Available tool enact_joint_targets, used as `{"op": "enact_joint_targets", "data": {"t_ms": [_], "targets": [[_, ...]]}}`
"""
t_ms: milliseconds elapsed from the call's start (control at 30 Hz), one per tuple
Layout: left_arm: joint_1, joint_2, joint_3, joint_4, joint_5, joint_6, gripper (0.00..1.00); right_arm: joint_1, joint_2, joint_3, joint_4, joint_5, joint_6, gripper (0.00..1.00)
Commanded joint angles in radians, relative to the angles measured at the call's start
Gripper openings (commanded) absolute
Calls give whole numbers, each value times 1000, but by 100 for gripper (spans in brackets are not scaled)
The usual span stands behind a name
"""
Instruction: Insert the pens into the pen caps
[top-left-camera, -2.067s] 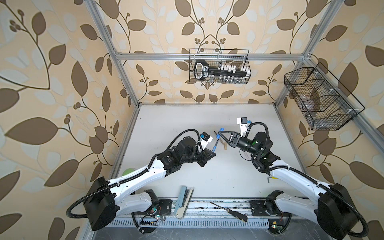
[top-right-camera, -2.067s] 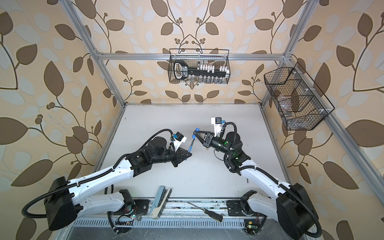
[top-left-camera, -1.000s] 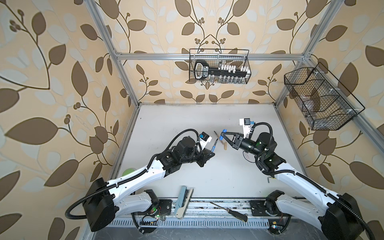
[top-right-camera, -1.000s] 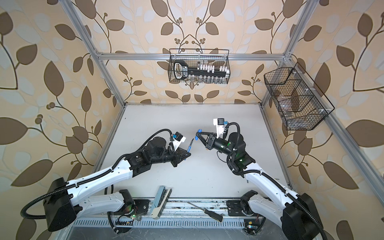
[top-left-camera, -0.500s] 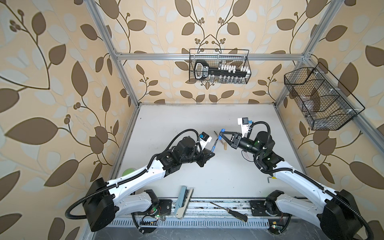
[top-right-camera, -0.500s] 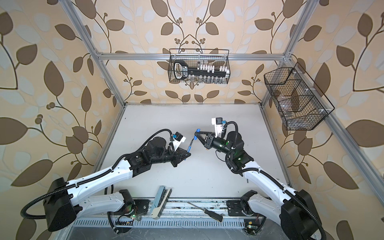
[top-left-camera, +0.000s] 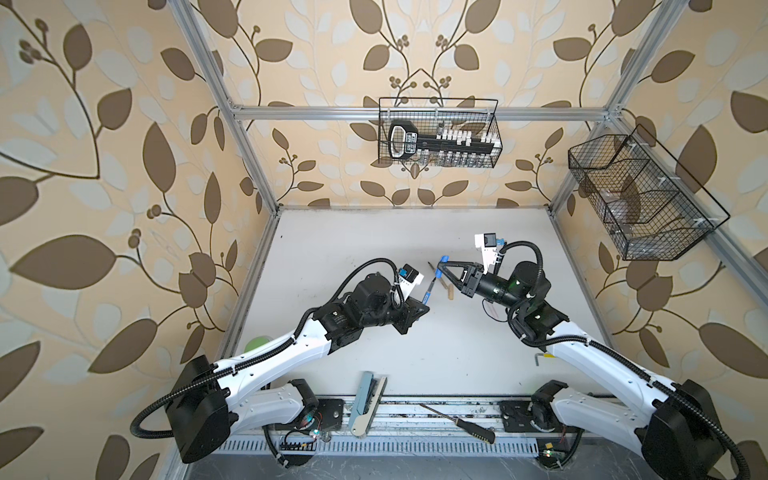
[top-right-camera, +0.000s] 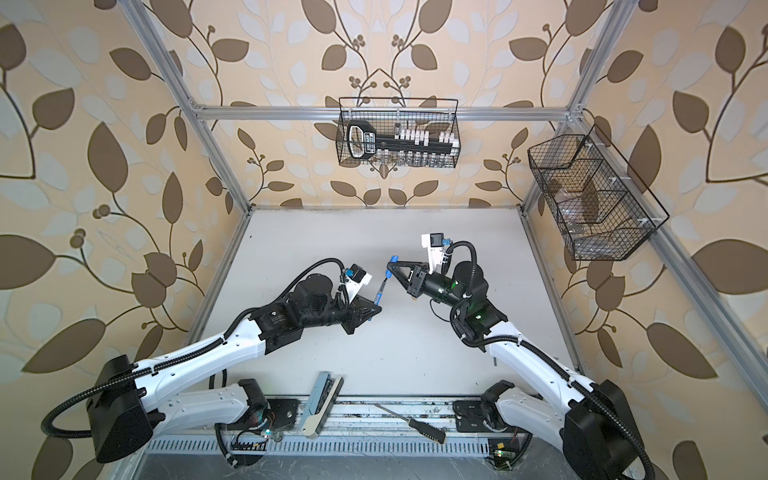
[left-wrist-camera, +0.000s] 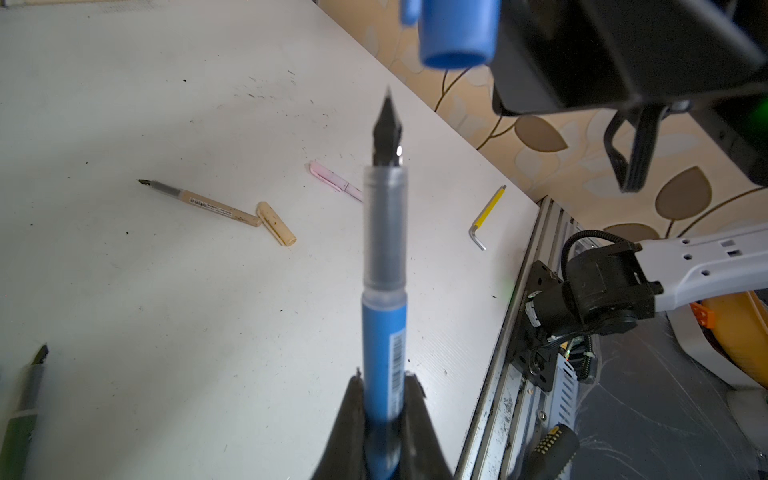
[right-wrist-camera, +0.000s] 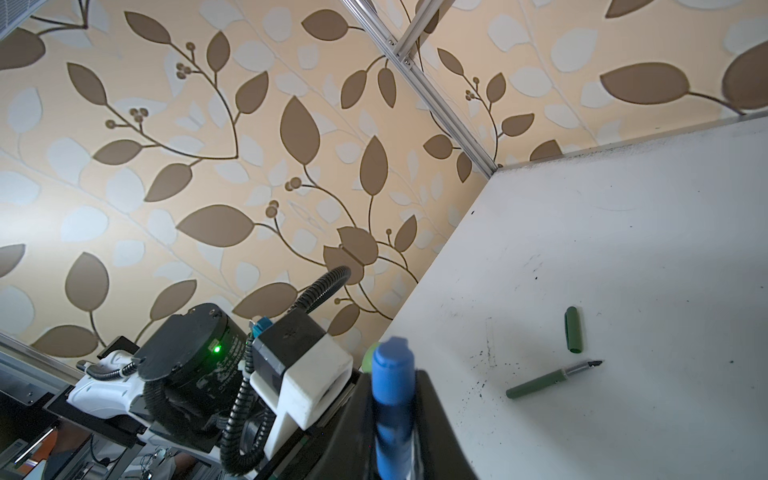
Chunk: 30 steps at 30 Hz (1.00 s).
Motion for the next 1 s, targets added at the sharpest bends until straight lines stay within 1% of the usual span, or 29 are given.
{"op": "enact_joint_targets", "data": {"t_ms": [0, 267, 667, 967], "targets": [[-8, -21, 8, 23, 1, 5, 7, 6, 0, 18, -23, 2, -25, 18], [-8, -27, 8, 21, 0, 6, 7, 8, -11, 9, -49, 21, -39, 18], [-8, -39, 16, 34, 15, 7, 7, 37, 24, -4, 16, 29, -16, 18], [-8, -61, 9, 38, -14, 12, 7, 36, 4, -10, -3, 20, -20, 18]]}}
